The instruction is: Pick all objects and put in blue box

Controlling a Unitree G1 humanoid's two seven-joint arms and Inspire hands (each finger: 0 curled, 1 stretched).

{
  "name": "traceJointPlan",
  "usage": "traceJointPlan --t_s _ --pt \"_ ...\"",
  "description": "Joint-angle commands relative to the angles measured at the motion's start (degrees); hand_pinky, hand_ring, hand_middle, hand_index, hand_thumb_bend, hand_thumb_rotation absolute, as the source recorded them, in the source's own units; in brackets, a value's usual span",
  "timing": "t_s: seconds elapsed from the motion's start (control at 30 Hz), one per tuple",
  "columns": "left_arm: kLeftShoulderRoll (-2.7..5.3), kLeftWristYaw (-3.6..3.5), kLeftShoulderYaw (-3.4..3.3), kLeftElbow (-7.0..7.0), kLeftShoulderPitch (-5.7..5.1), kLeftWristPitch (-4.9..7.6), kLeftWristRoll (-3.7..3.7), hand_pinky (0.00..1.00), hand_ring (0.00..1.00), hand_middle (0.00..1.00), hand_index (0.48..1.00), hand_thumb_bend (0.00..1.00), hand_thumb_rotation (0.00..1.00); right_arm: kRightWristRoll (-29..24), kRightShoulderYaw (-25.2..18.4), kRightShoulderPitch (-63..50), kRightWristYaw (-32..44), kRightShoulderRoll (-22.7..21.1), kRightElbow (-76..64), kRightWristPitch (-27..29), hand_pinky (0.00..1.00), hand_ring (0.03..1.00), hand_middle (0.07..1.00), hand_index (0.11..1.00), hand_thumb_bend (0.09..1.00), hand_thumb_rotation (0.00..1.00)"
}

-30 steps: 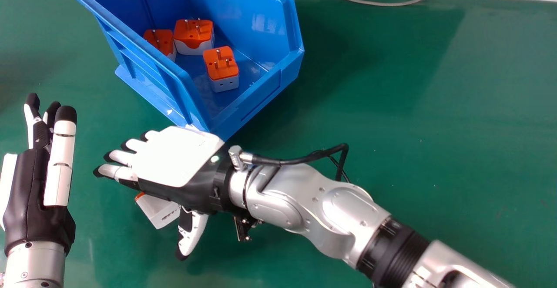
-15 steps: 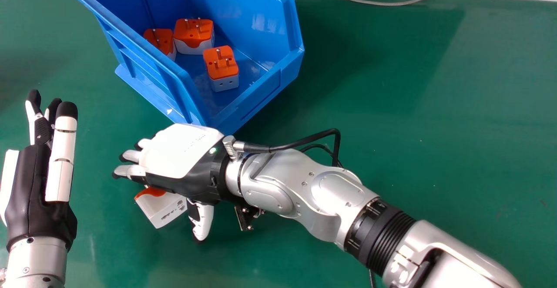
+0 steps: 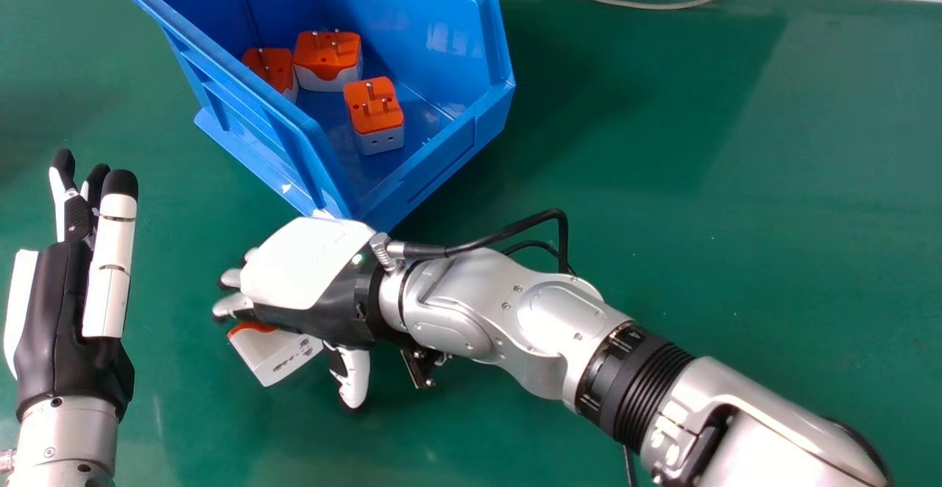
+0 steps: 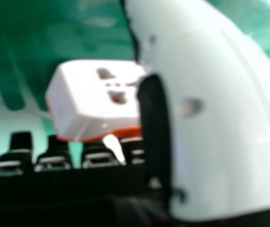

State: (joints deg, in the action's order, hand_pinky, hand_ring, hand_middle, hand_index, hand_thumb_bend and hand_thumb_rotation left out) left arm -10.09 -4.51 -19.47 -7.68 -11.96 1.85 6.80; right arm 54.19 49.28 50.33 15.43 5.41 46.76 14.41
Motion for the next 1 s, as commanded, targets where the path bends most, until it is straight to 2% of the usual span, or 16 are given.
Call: traceJointPlan --t_s 0.0,0.3,0.6,0.8,0.83,0.9,0.93,0.97 --pt "-0.98 0.19 -0.27 -1.01 0.32 1.1 -0.41 1.0 1.0 1.0 1.0 0.52 0.92 -0.2 0.4 2.2 -0.6 1.2 -0.3 0.9 0.89 0.964 0.956 0.885 0.517 0.01" --pt "-0.92 0.33 -0.34 -1.56 0.07 1.14 -0.64 1.0 1.0 1.0 1.0 0.54 0.92 0.5 2.0 2.5 -1.1 0.8 0.2 1.8 0.87 0.947 0.932 0.861 0.532 0.0" --pt "-0.83 0.46 -0.44 -1.66 0.04 1.41 -0.67 1.0 1.0 1.0 1.0 0.55 0.92 -0.4 1.8 2.3 -0.6 0.9 0.1 0.8 0.84 0.93 0.913 0.821 0.566 0.0" --pt "-0.86 0.46 -0.41 -1.67 0.08 1.44 -0.64 1.0 1.0 1.0 1.0 0.55 0.92 -0.2 1.8 2.2 -6.1 1.7 2.8 1.4 0.8 0.91 0.893 0.786 0.598 0.0" --pt "-0.82 0.47 -0.41 -1.76 0.05 1.44 -0.59 1.0 1.0 1.0 1.0 0.55 0.92 -0.2 1.8 2.1 -7.5 1.6 3.2 2.0 0.73 0.861 0.857 0.745 0.629 0.0" --pt "-0.7 0.59 -0.35 -2.0 0.0 1.28 -0.54 1.0 1.0 1.0 1.0 0.55 0.92 -0.1 1.9 2.1 -10.4 1.2 4.0 3.7 0.73 0.861 0.857 0.745 0.629 0.0" --pt "-0.63 0.68 -0.31 -2.15 -0.08 1.21 -0.55 1.0 1.0 1.0 1.0 0.56 0.92 -0.1 1.9 2.1 -12.2 1.0 4.5 4.8 0.6 0.711 0.723 0.691 0.606 0.02" --pt "-0.59 0.76 -0.26 -2.28 -0.12 1.12 -0.59 1.0 1.0 1.0 1.0 0.56 0.92 0.2 2.0 2.2 -14.0 0.8 5.1 5.8 0.6 0.711 0.723 0.691 0.606 0.02"
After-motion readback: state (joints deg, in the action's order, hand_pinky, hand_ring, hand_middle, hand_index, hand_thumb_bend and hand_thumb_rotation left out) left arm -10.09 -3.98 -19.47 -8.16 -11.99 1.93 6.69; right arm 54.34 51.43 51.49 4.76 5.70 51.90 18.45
